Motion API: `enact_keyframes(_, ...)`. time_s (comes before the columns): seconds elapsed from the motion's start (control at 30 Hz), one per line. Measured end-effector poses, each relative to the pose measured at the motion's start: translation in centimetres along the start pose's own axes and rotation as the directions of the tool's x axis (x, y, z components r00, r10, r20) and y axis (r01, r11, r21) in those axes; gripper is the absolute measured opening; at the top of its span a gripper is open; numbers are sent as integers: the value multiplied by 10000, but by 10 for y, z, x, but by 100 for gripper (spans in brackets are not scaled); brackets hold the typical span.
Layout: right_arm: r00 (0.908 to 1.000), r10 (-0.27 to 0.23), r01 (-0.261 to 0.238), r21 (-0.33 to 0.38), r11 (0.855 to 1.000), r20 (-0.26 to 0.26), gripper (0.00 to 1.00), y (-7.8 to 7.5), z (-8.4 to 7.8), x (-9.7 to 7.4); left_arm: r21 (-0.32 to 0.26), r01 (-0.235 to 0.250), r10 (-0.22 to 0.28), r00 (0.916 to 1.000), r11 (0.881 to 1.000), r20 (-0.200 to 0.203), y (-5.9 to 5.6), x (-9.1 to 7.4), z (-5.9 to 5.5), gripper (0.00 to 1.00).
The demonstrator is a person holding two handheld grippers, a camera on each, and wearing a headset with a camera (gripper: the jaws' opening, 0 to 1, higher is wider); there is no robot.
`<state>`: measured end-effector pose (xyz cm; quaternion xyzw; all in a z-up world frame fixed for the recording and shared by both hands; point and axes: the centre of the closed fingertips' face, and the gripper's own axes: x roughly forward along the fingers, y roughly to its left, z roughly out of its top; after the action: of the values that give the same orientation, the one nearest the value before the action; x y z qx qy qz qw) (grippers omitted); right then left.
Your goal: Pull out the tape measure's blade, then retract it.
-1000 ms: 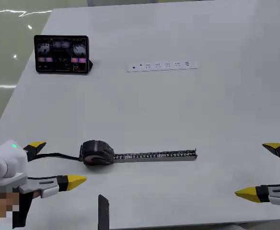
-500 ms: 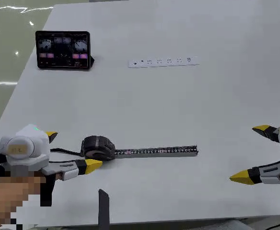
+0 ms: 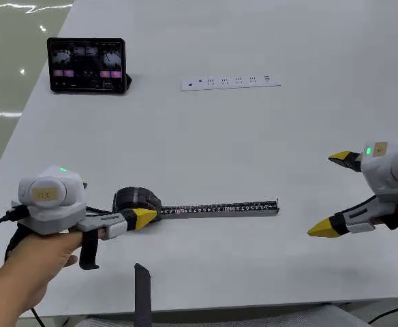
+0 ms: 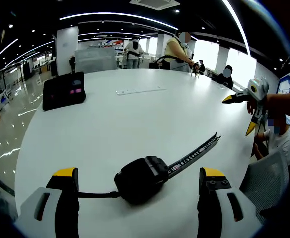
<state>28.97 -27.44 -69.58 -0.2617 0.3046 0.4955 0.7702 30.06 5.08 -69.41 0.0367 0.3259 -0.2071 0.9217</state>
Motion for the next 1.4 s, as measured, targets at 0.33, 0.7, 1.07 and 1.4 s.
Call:
enact_keyframes(0.33,9983,342,-368,-560,9978,-462,99,-6,10,15,-219,-832,835,9964,9963,166,1,13,0,99)
enact_keyframes(0.7,9912,956,-1034,-846,9910,-917,99,-6,14,31,-118,-1294,1298,9906,9915,435,-5,27,-6,99)
enact_keyframes(1.07,9788,1319,-1528,-1293,9798,-1569,99,-6,8,57,-500,-1641,1697,9750,9852,1437,-2,34,-1,99)
enact_keyframes(1.4,9673,1556,-1854,-1398,9727,-2001,99,-3,3,74,-859,-1892,2005,9679,9782,1514,-5,38,-7,99)
